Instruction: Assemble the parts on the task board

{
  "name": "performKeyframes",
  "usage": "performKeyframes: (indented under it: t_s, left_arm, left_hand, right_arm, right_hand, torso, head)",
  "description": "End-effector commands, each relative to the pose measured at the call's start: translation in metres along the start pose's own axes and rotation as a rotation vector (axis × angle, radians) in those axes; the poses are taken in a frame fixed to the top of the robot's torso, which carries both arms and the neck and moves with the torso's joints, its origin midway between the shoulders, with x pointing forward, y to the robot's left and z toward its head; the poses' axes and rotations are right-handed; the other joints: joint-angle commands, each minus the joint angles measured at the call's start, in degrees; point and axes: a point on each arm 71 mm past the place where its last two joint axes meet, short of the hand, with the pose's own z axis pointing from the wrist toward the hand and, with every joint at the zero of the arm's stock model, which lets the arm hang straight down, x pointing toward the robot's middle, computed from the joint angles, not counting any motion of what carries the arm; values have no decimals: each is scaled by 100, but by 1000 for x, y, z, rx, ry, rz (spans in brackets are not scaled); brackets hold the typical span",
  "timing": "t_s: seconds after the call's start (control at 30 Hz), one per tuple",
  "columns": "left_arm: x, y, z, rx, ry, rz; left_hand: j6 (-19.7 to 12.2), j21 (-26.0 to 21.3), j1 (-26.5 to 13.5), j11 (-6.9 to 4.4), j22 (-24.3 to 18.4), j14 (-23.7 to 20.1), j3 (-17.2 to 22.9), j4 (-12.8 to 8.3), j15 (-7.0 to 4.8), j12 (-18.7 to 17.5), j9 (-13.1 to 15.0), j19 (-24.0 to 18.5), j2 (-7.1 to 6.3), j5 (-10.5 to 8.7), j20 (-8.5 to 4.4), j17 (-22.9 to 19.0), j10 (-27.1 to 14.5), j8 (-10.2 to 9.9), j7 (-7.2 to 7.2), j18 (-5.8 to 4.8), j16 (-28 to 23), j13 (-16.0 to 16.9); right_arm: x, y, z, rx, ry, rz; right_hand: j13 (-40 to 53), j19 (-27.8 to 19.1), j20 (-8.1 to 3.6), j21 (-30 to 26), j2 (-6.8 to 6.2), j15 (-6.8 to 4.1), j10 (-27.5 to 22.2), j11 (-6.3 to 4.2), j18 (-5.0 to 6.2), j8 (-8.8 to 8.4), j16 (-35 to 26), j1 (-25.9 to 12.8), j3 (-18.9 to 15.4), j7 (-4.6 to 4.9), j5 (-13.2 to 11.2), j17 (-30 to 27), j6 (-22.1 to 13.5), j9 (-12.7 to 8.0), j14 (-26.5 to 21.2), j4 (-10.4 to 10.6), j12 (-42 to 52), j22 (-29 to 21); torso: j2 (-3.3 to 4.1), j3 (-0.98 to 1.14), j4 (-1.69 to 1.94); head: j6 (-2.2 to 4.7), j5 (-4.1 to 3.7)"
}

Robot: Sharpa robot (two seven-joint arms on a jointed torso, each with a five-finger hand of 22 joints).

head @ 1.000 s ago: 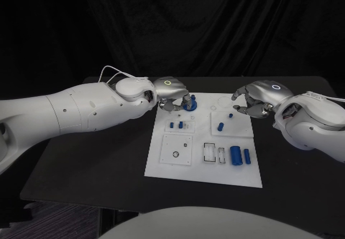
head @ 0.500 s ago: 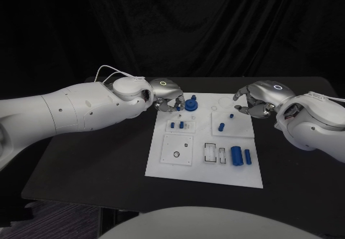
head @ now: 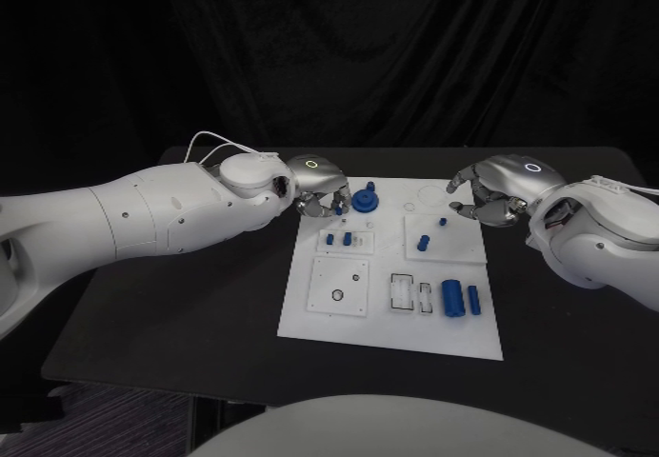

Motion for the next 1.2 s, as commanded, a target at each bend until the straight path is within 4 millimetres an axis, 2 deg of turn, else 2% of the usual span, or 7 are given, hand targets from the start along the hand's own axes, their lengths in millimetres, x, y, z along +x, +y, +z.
performKeyframes:
  t_s: [0.03, 0.1, 0.57, 1.2]
  left_arm:
    - [3, -2, 2, 0, 6, -5]
    - [5, -3, 2, 1, 10, -8]
    - [15, -9, 5, 1, 12, -21]
    - [17, -13, 9, 7, -8, -20]
  left_hand:
    - [12, -28, -70, 20, 1005, -29, -5, 19, 23, -32, 9, -11, -4, 24, 26, -11, 27, -23, 46, -98, -32, -9]
    - [10, -29, -70, 20, 1005, -33, -5, 19, 25, -36, 9, -12, -4, 26, 26, -18, 28, -25, 47, -98, -36, -11]
    - [-14, -44, -52, 35, 1002, -51, 8, -4, 43, -77, 3, -20, 0, 77, 28, -43, 77, -51, 64, -96, -53, -34]
    - [-16, -20, -21, 42, 1010, -38, 26, -33, 58, -95, 1, -6, 18, 95, 32, -25, 136, -65, 73, -102, -45, -41]
  right_arm:
    - [1, -1, 0, 14, 8, -3]
    - [1, -1, 0, 14, 9, -3]
    - [2, -1, 0, 16, 11, -4]
    - [2, -1, 0, 15, 11, -4]
  right_hand:
    - [1506, 135, 17, -21, -45, 21, 617, 12, 42, -21, -19, -33, 38, 5, -6, 1325, 39, -9, 535, 7, 16, 1152]
    - [1506, 135, 17, -21, -45, 21, 617, 12, 42, -21, -19, -33, 38, 5, -6, 1325, 39, -9, 535, 7, 16, 1152]
    - [1506, 135, 17, -21, -45, 21, 617, 12, 42, -21, -19, -33, 38, 5, -6, 1325, 39, -9, 535, 7, 16, 1152]
    - [1506, 134, 17, -23, -42, 22, 617, 12, 42, -20, -18, -33, 44, 4, -16, 1327, 45, -11, 535, 7, 16, 1151]
  torso:
    - [-1, 0, 2]
    - [-2, 5, 0]
    - [-4, 1, -1]
    - [-2, 2, -4]
  head:
    - [0, -4]
    - [0, -3]
    - [0, -4]
    - [0, -11]
